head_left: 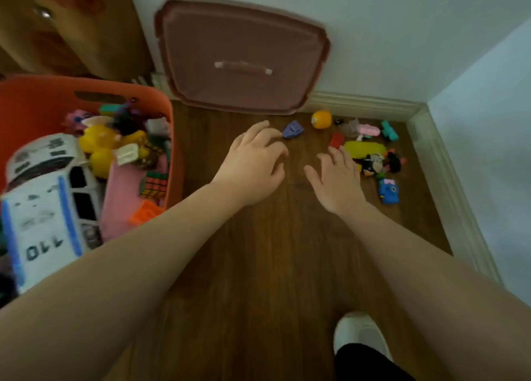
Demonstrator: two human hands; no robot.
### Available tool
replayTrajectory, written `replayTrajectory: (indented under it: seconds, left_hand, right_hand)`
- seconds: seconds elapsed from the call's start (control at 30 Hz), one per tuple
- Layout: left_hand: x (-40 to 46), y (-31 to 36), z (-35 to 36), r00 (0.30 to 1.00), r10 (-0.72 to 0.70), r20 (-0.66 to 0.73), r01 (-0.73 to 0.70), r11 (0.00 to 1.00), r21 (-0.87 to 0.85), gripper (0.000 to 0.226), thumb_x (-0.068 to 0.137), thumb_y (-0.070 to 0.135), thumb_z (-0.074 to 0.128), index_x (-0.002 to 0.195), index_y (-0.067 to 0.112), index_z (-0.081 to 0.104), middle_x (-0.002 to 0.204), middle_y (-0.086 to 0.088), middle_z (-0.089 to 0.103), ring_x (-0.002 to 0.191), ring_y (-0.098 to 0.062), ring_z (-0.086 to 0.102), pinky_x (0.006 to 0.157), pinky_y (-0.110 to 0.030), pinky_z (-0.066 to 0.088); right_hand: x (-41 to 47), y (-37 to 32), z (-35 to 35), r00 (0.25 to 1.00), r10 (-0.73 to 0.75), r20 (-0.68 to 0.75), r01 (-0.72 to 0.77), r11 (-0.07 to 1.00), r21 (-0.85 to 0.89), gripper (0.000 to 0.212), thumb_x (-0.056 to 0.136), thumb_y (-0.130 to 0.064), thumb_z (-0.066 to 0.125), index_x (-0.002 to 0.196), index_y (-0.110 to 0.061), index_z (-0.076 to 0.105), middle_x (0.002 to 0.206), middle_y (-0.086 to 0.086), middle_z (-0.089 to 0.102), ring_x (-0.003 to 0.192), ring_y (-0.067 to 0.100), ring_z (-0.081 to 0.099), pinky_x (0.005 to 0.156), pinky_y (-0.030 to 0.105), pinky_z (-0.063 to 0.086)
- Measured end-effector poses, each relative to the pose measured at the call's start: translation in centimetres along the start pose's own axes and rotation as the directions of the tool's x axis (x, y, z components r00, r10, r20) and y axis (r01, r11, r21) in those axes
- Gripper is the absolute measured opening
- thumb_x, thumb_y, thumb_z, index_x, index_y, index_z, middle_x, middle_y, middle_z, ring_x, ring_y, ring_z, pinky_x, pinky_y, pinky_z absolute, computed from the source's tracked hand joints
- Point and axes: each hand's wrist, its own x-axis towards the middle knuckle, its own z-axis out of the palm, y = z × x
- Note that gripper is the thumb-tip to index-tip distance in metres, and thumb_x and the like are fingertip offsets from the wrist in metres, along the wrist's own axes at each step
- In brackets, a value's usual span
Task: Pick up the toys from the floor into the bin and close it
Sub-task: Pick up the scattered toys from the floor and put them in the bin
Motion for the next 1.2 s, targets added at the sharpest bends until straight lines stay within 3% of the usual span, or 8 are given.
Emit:
replayTrajectory:
  seconds: [0.3, 0.5, 0.67, 0.77, 0.87, 0.97, 1.07, 1.2]
  left_hand:
    - [10.4, 5.5, 11.6, 0.927, -0.094, 0.362, 0.056, 0.992, 0.114, 0.043, 0.094, 0.027, 0.044, 0.137, 0.02, 0.04, 0.149, -0.001, 0.025, 0.136, -0.021, 0.027, 0.106, -0.036, 0.032]
    - [14.6, 7.7, 16.2, 0.858, -0.147, 0.493, 0.069, 0.982, 0.174, 0.052, 0.094, 0.025, 0.045, 0.142, 0.021, 0.03, 0.15, -0.003, 0.024, 0.134, -0.023, 0.03, 0.105, -0.038, 0.036]
    - [17.0, 8.6, 20.0, 0.791, -0.216, 0.572, 0.087, 0.966, 0.244, 0.06, 0.093, 0.024, 0.047, 0.147, 0.019, 0.019, 0.154, -0.007, 0.012, 0.136, -0.028, 0.026, 0.104, -0.04, 0.037]
    - [19.5, 9.6, 22.6, 0.821, -0.218, 0.527, 0.058, 0.951, 0.303, 0.078, 0.089, 0.025, 0.053, 0.149, 0.023, 0.003, 0.157, -0.008, -0.005, 0.14, -0.032, 0.018, 0.105, -0.044, 0.034]
    - [22.6, 10.6, 24.5, 0.863, -0.168, 0.476, -0.017, 0.933, 0.359, 0.095, 0.086, 0.035, 0.062, 0.148, 0.028, -0.009, 0.155, -0.007, -0.02, 0.143, -0.033, 0.002, 0.112, -0.047, 0.021]
    - [25.1, 11.3, 26.1, 0.854, -0.136, 0.502, -0.126, 0.882, 0.453, 0.109, 0.077, 0.058, 0.064, 0.146, 0.033, -0.016, 0.152, -0.009, -0.029, 0.142, -0.036, -0.013, 0.115, -0.051, 0.006]
    - [26.8, 11.4, 27.1, 0.815, -0.196, 0.546, -0.109, 0.873, 0.475, 0.104, 0.076, 0.061, 0.061, 0.148, 0.034, -0.009, 0.154, -0.008, -0.024, 0.142, -0.036, -0.014, 0.115, -0.053, 0.005]
    - [26.8, 11.2, 27.5, 0.806, -0.237, 0.542, -0.023, 0.903, 0.428, 0.091, 0.084, 0.04, 0.064, 0.149, 0.031, 0.0, 0.157, -0.011, -0.008, 0.143, -0.038, 0.001, 0.111, -0.052, 0.02]
  right_hand:
    - [6.3, 16.5, 4.0, 0.963, 0.19, 0.193, -0.183, 0.982, -0.052, 0.057, 0.096, -0.037, 0.044, 0.146, -0.018, 0.026, 0.158, 0.012, 0.009, 0.145, 0.034, 0.004, 0.115, 0.046, 0.014]
    - [12.7, 23.1, 4.5, 0.972, 0.108, 0.207, -0.111, 0.994, 0.004, 0.064, 0.097, -0.038, 0.045, 0.15, -0.029, 0.011, 0.16, 0.008, 0.0, 0.146, 0.034, 0.001, 0.116, 0.048, 0.012]
    - [13.0, 24.5, 7.0, 0.947, -0.011, 0.32, -0.018, 0.996, 0.09, 0.058, 0.085, -0.043, 0.061, 0.135, -0.025, 0.039, 0.142, 0.01, 0.032, 0.13, 0.034, 0.033, 0.105, 0.046, 0.031]
    - [11.5, 24.8, 8.3, 0.961, -0.056, 0.271, 0.038, 0.997, 0.071, 0.049, 0.082, -0.04, 0.064, 0.124, -0.026, 0.044, 0.131, 0.006, 0.036, 0.121, 0.03, 0.04, 0.1, 0.041, 0.03]
    - [10.7, 25.4, 8.4, 0.974, -0.08, 0.212, 0.032, 0.974, 0.224, 0.042, 0.08, -0.032, 0.065, 0.117, -0.022, 0.047, 0.126, 0.005, 0.038, 0.113, 0.028, 0.045, 0.091, 0.04, 0.035]
    - [10.0, 26.8, 7.3, 1.0, -0.023, 0.003, 0.02, 0.93, 0.367, 0.028, 0.074, -0.022, 0.065, 0.096, -0.017, 0.049, 0.114, 0.004, 0.046, 0.093, 0.027, 0.052, 0.075, 0.036, 0.042]
    - [10.1, 28.8, 5.8, 0.98, 0.145, -0.137, -0.073, 0.899, 0.432, 0.026, 0.073, -0.018, 0.063, 0.086, -0.018, 0.04, 0.109, 0.006, 0.045, 0.081, 0.024, 0.05, 0.065, 0.035, 0.04]
    - [12.5, 30.5, 4.4, 0.971, 0.196, -0.136, -0.148, 0.942, 0.3, 0.031, 0.084, -0.031, 0.061, 0.099, -0.014, 0.04, 0.12, 0.01, 0.04, 0.086, 0.028, 0.056, 0.068, 0.04, 0.047]
